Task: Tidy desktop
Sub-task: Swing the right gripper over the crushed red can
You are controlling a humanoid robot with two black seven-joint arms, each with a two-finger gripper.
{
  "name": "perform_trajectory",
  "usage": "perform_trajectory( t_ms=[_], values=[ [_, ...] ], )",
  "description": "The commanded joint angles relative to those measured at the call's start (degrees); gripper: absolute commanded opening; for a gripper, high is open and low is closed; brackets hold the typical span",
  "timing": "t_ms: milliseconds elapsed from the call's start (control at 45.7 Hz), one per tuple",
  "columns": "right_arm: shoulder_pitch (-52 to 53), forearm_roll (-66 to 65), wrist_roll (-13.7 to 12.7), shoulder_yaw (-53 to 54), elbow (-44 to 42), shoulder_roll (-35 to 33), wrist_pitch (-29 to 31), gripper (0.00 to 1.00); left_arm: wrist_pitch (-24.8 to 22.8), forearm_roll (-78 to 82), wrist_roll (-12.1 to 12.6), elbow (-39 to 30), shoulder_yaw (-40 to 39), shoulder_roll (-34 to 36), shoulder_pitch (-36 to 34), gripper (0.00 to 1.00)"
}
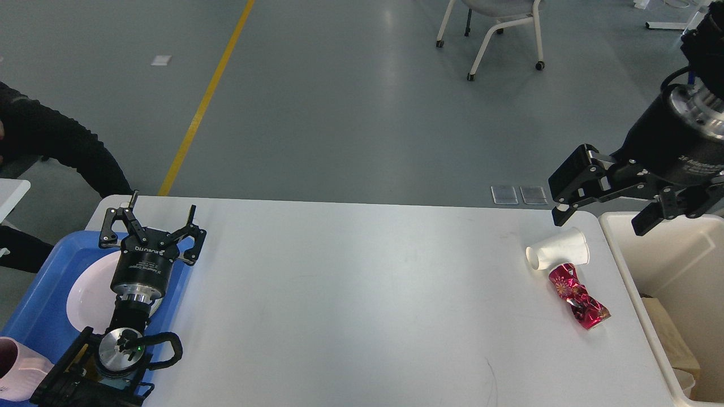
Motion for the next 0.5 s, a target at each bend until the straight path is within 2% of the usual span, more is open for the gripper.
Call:
perform_trajectory(
  t_ms=[0, 88, 131, 241, 350, 482],
  values=[
    [-0.1, 0.1, -0.1, 0.2, -0.3, 0.0, 0.0, 1.00, 0.0, 0.0, 0.0, 0.0, 0.0, 0.0, 0.0, 0.96],
    [-0.5, 0.1, -0.1, 0.1, -1.0, 0.0, -0.3, 1.00, -0.1, 0.0, 0.1, 0.0, 0.0, 0.0, 0.0, 0.96],
    [-1.7, 0.1, -0.1, 0.1, -1.5, 0.0, -2.3, 1.00, 0.0, 0.0, 0.0, 0.0, 0.0, 0.0, 0.0, 0.96],
    [-4.8, 1.5, -0.2, -0.3, -2.4, -0.1, -11.6, 1.00, -0.1, 0.0, 0.0, 0.0, 0.0, 0.0, 0.0, 0.96],
    [-9.6, 8.9, -0.5, -1.3, -5.3, -0.5, -20.7, 1.00, 0.0, 0.0, 0.0, 0.0, 0.0, 0.0, 0.0, 0.96],
    [-22.0, 16.7, -0.5, -0.2, -14.7, 0.0, -26.4, 1.00, 0.0, 0.0, 0.0, 0.0, 0.0, 0.0, 0.0, 0.96]
  ],
)
